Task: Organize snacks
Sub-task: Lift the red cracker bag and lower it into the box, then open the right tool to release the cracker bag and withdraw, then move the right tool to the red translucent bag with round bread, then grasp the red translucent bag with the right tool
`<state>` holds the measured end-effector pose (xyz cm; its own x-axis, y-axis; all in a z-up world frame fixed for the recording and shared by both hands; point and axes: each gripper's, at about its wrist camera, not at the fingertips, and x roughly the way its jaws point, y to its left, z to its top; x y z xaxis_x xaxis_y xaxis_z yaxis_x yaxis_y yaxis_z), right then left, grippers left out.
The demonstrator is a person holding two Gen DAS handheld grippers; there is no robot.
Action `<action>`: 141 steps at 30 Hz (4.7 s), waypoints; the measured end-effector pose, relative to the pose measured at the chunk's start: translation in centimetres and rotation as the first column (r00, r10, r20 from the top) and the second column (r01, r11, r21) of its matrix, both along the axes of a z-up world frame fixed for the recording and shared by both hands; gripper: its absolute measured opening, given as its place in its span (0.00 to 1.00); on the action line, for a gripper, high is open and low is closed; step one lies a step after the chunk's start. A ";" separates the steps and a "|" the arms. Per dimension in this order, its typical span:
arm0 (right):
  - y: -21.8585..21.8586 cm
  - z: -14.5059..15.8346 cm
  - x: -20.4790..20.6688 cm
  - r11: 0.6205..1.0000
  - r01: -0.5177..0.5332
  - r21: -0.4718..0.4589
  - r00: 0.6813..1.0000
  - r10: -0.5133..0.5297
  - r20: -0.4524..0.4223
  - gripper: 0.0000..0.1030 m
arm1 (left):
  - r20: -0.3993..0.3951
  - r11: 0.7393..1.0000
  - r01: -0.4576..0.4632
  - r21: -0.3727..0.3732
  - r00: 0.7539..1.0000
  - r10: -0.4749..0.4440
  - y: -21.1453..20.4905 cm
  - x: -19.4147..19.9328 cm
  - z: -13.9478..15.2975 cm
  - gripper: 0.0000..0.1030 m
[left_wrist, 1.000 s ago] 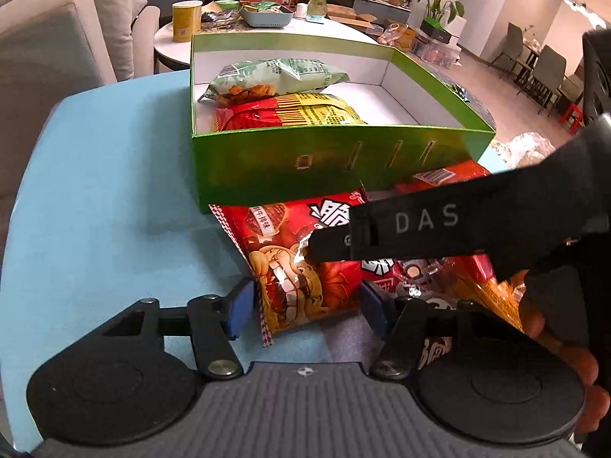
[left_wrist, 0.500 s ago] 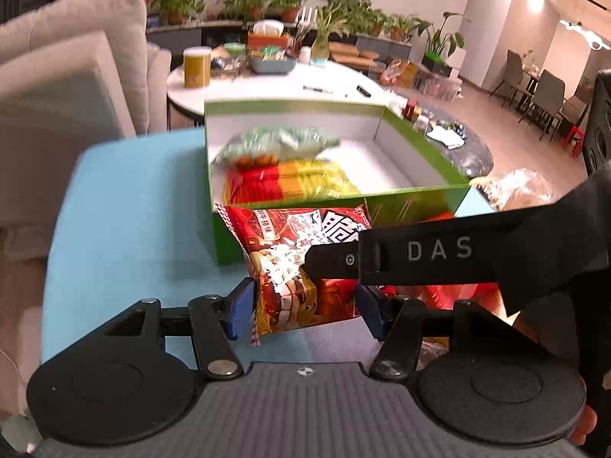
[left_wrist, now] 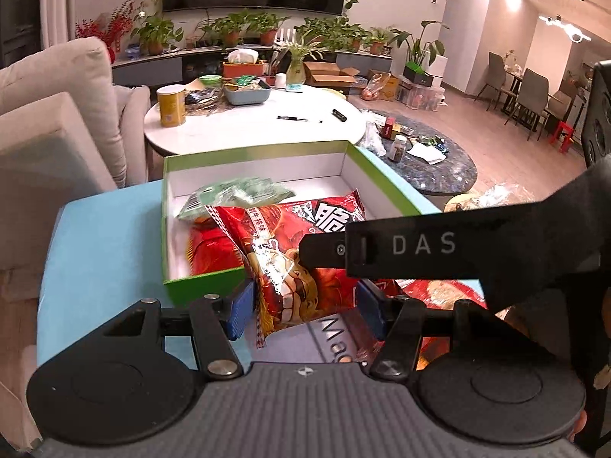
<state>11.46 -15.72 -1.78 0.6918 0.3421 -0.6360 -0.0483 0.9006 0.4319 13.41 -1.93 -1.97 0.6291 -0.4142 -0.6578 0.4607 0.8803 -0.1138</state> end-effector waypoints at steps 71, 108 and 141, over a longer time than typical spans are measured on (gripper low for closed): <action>-11.4 -2.8 0.8 0.989 0.147 0.015 0.989 -0.146 -0.020 0.78 | 0.002 0.989 0.047 0.143 0.999 -0.047 -8.4 2.5 -2.0 0.73; -13.7 -6.9 -0.5 0.987 0.159 0.002 0.978 -0.157 -0.140 0.78 | 0.044 0.954 0.127 0.271 0.989 -0.144 -11.3 -0.4 -3.8 0.82; -12.6 -8.3 1.0 0.995 0.023 0.102 0.980 -0.003 -0.197 0.76 | -0.278 0.988 0.073 -0.139 0.954 -0.109 -9.0 2.4 -8.5 0.83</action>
